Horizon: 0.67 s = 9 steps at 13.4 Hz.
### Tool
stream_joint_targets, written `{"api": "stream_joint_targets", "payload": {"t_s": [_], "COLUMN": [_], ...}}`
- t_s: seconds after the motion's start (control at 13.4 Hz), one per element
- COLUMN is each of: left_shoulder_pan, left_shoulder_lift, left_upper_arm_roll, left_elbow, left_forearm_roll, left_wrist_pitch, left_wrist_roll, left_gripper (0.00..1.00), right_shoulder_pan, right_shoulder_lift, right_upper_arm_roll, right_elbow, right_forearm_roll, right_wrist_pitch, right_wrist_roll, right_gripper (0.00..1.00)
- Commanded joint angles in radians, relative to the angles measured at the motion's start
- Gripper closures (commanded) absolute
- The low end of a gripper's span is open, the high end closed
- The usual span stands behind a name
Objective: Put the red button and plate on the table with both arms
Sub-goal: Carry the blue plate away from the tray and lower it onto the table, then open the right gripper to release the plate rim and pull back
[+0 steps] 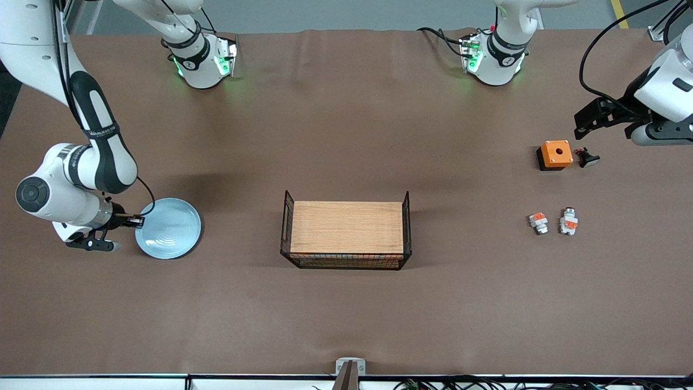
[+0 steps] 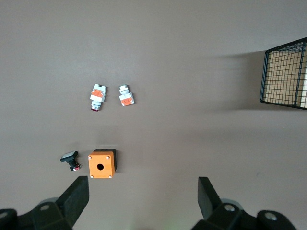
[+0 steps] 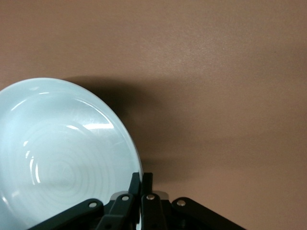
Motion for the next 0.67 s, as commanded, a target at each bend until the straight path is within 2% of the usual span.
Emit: {"api": "stream_joint_targets", "payload": {"t_s": [0.0,0.15,0.22,0.37,0.45,0.52,0.6], "left_shoulder_pan": [0.007,0.011,0.013,0.013,0.015,0.015,0.016], "left_shoulder_lift": [-0.030,-0.036,-0.038,-0.038,-0.038,-0.038,-0.039], "left_upper_arm_roll": [-0.007,-0.004,0.000,0.004,0.005,0.007,0.011], "left_elbow": [-0.022,-0.018,-0.013,-0.012,-0.012,-0.010,-0.010], "left_forearm_roll": [0.000,0.002,0.003,0.003,0.003,0.003,0.005], "left_wrist_pitch": [0.009,-0.012,-0.020,-0.026,-0.026,-0.026,-0.027], "left_wrist_roll": [0.003,0.012,0.012,0.012,0.012,0.013,0.013], "left_gripper": [0.00,0.00,0.00,0.00,0.00,0.00,0.00], "right_shoulder_pan": [-0.034,-0.051,-0.051,-0.051,-0.051,-0.049,-0.045], "right_shoulder_lift": [0.027,0.046,0.048,0.048,0.048,0.047,0.037], "right_upper_arm_roll": [0.022,0.022,0.022,0.022,0.023,0.023,0.025], "right_elbow": [0.011,0.011,0.011,0.012,0.018,0.026,0.031], "right_forearm_roll": [0.000,0.000,0.000,0.000,0.000,0.002,0.002], "right_wrist_pitch": [0.014,0.049,0.051,0.051,0.049,0.046,0.037], "right_wrist_roll": [-0.057,-0.074,-0.073,-0.071,-0.070,-0.059,-0.056], "right_gripper": [0.96,0.92,0.86,0.55,0.23,0.06,0.02]}}
